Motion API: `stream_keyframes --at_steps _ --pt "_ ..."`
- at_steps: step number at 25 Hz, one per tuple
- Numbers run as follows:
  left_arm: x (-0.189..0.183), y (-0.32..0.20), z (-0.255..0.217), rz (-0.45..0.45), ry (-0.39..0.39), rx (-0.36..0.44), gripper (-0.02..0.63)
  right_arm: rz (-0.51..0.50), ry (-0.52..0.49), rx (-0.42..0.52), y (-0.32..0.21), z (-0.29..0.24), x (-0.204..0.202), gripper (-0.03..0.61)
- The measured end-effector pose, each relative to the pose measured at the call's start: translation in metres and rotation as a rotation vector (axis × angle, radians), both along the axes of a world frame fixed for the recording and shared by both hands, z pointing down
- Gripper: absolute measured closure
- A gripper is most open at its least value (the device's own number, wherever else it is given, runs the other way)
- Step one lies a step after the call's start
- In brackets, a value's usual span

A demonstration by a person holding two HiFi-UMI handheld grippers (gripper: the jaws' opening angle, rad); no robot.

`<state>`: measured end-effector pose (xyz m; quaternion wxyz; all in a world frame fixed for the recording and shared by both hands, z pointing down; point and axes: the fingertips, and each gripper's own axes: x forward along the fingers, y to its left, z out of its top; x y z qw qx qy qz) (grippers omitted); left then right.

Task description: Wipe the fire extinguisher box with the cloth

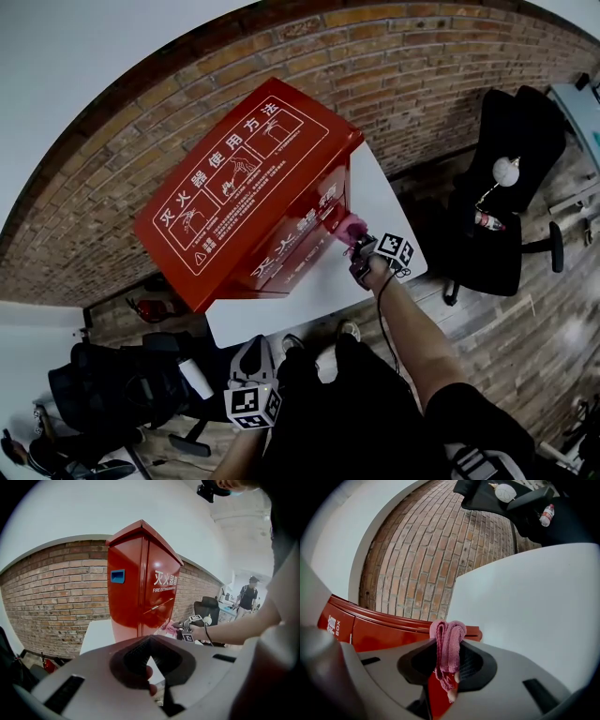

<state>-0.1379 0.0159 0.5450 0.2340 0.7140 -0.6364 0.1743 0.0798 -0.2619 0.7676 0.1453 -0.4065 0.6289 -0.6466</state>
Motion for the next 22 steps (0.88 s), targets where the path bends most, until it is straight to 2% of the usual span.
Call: stream_keyframes --at_steps 22 --pt "-0.014 0.003 0.012 -0.032 -0.016 -0.021 0.586 -0.028 0.209 -0.151 -0.003 0.087 0.003 0.468"
